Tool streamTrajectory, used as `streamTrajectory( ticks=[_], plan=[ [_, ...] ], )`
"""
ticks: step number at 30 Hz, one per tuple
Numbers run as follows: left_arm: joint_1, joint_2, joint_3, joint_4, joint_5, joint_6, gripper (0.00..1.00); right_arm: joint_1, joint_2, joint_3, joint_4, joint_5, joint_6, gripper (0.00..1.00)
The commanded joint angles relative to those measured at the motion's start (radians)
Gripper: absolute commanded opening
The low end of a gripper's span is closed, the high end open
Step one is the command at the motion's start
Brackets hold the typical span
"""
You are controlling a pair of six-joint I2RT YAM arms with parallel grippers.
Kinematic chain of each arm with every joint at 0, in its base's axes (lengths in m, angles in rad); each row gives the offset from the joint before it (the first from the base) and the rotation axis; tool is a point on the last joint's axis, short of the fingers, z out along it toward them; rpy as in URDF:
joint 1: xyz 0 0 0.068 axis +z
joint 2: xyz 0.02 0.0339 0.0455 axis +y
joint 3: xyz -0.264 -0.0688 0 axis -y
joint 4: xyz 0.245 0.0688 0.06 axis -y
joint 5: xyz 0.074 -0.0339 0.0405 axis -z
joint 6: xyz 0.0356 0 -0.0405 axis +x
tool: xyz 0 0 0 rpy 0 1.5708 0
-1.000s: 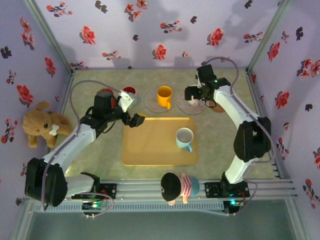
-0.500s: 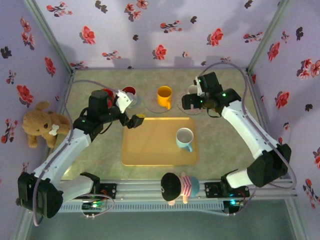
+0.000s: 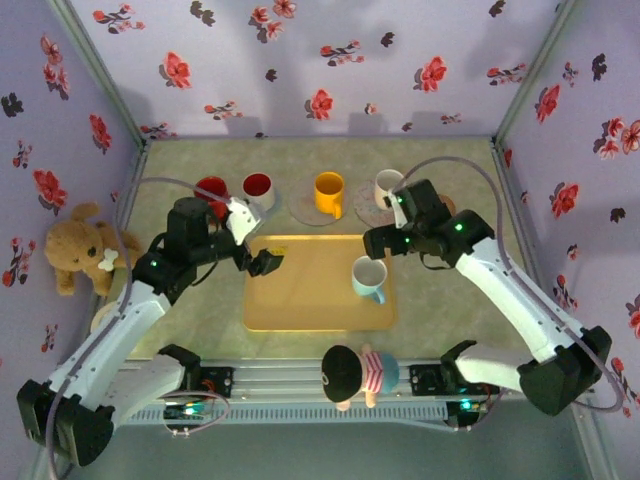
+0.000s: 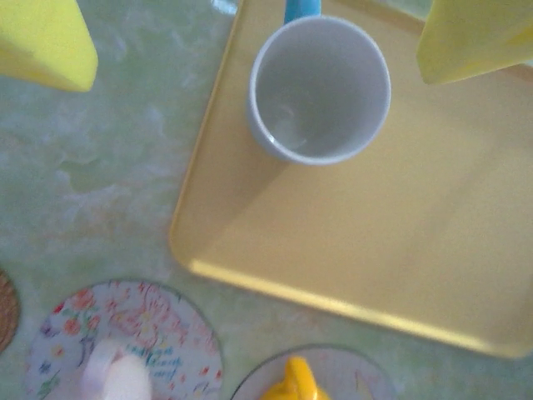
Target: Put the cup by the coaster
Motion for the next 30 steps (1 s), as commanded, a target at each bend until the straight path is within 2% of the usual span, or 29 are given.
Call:
streamTrajectory(
  ticks=[1, 6, 14, 30],
  plan=[
    [-0.012, -0.041, -0.047, -0.029, -0.006, -0.025, 1.00, 0.045, -0.018, -0.042, -0.053, -0.018, 0.040, 0.99],
    [-0.024, -0.094, -0.105, -0.028, -0.021, -0.058, 1.00, 0.121, -0.013, -0.102, -0.047, 0.003, 0.091, 0.95],
    [-0.028, -0.151, -0.191, -0.017, -0.033, -0.092, 1.00, 0.185, 0.022, -0.197, -0.006, -0.027, 0.170, 0.84],
    [-0.045, -0.191, -0.276, 0.010, -0.039, -0.125, 1.00, 0.194, 0.085, -0.344, 0.155, -0.045, 0.250, 0.63]
  ],
)
